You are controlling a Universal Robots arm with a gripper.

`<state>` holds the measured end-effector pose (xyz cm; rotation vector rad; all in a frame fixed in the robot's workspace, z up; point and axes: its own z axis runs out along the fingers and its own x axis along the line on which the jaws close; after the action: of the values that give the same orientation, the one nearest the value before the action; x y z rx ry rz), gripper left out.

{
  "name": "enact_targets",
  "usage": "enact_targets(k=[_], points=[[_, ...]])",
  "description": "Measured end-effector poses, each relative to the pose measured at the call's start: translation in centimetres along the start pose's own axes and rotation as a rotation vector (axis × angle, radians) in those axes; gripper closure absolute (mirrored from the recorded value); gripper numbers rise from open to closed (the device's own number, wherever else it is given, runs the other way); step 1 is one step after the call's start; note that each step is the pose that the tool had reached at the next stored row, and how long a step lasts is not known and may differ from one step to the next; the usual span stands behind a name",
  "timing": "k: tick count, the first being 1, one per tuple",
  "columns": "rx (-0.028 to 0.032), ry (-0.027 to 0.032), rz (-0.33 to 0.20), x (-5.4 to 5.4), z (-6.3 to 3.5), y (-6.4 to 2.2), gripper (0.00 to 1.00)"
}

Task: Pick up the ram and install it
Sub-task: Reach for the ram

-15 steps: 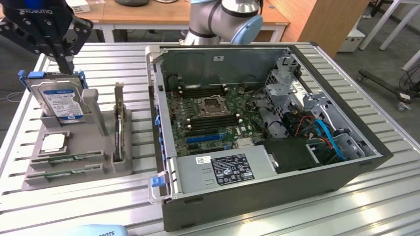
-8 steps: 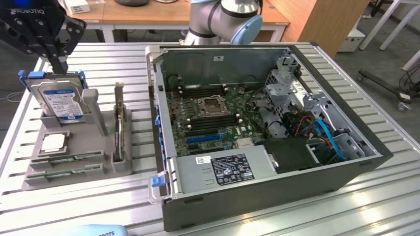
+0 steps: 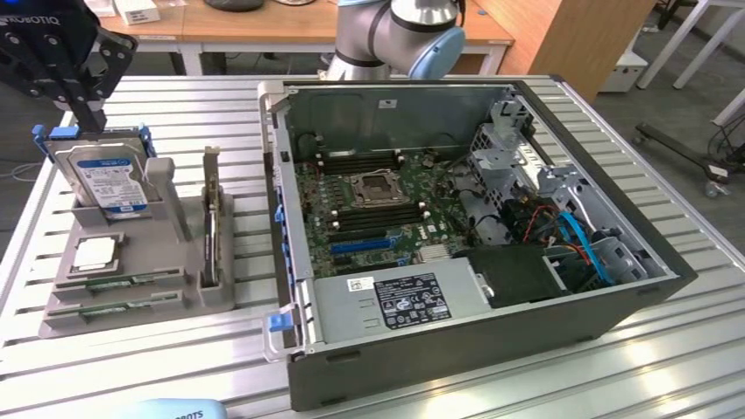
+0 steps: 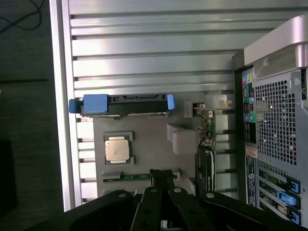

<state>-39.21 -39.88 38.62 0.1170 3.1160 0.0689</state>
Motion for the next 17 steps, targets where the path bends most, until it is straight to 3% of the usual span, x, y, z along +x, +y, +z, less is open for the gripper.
enact_targets(k=[7, 17], points=[[0.0002, 0.0004, 0.0, 0.0, -0.01, -0.06, 0.9], [0.0002, 0.0017, 0.0, -0.2, -0.1, -2.11, 0.9]])
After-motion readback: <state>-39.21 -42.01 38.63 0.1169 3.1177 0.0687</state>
